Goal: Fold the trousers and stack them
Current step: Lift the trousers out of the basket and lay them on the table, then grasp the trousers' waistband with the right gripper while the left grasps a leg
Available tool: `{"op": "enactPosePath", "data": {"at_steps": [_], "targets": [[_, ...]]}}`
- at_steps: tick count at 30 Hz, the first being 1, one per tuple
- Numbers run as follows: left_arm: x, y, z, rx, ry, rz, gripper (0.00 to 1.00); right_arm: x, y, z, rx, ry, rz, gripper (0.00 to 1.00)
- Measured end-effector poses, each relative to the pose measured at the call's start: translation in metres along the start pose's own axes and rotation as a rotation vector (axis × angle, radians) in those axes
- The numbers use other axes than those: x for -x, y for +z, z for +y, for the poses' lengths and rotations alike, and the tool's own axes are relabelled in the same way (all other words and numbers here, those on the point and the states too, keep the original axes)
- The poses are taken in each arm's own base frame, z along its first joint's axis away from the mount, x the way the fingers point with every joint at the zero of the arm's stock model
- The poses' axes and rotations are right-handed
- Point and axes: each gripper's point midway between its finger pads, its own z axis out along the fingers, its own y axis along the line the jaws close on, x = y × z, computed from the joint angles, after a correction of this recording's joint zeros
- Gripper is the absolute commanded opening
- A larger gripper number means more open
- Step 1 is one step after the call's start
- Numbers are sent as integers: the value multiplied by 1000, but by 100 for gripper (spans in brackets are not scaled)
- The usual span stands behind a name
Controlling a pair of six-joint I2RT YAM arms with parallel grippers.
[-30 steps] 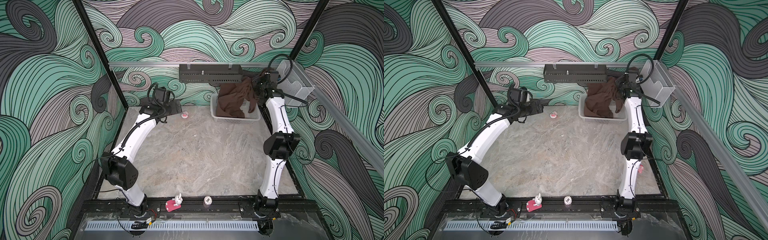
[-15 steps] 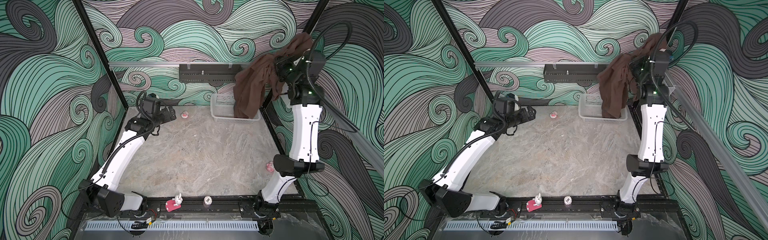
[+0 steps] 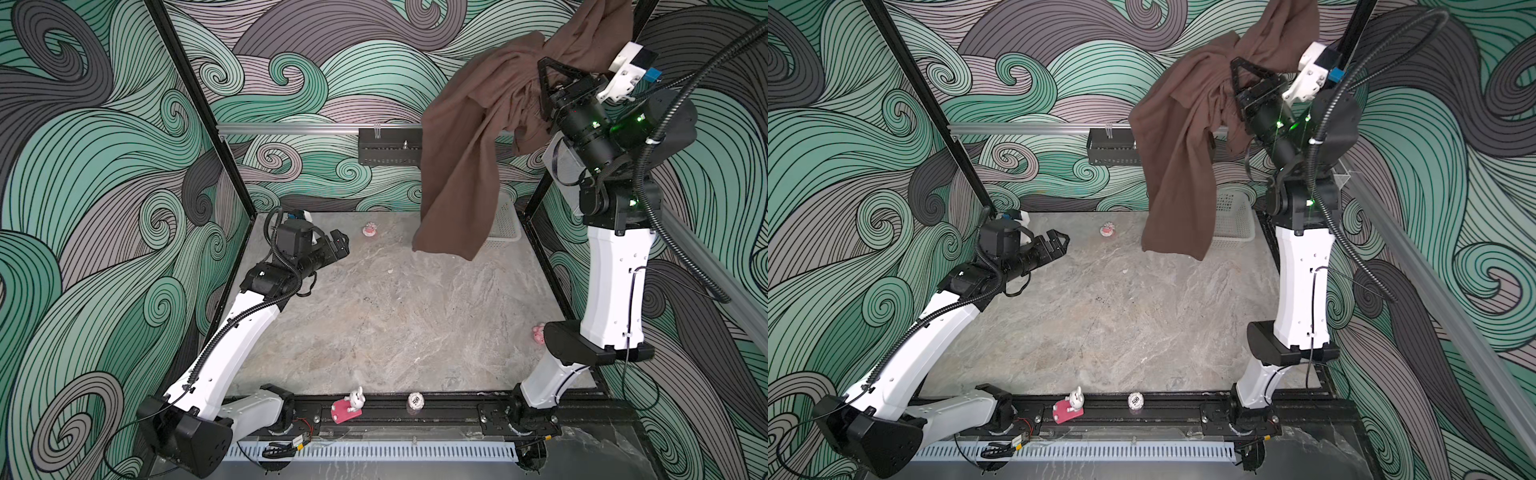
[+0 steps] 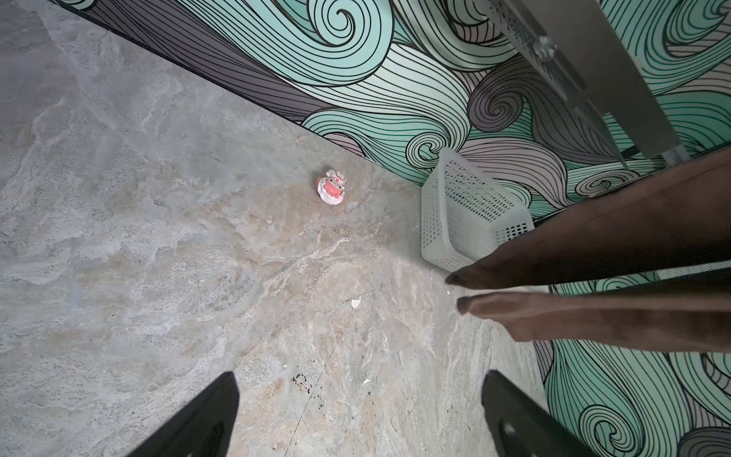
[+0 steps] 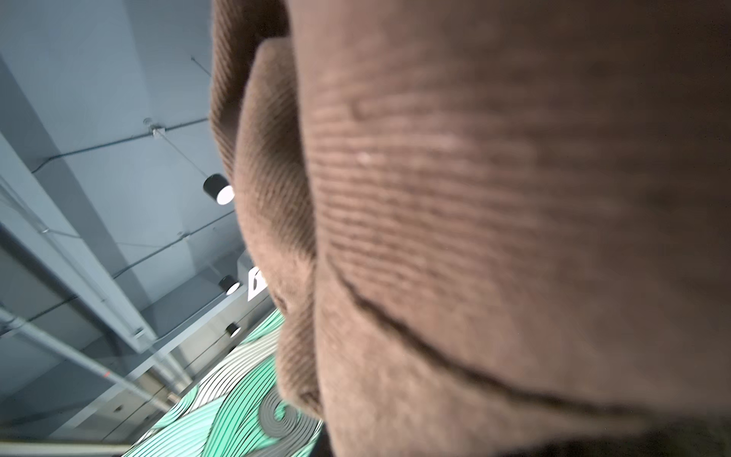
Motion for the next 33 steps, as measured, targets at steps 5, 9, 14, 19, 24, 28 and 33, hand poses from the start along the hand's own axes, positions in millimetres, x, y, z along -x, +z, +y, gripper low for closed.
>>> {"op": "enactPosePath", "data": {"at_steps": [5,9,14,19,24,28,33], "targets": [[8,-17,-5,-26,-5,-40,98,-69,-4,-16,-56,33,157,0],[10,-28,-1,-18,-5,-70,99,-159,-18,-75,-184,80,318,0],[4,-39,15,36,-5,-87,99,-275,-63,-199,-469,111,501,4],[-11,-42,37,110,10,-60,99,-351,-170,-319,-883,86,651,33],[-32,-38,56,170,36,0,99,-335,-235,-346,-1115,-25,677,80],[-52,-35,67,198,59,75,99,-298,-244,-333,-1169,-110,643,91],[-75,-31,69,193,78,188,97,-252,-262,-312,-1204,-170,576,90]]}}
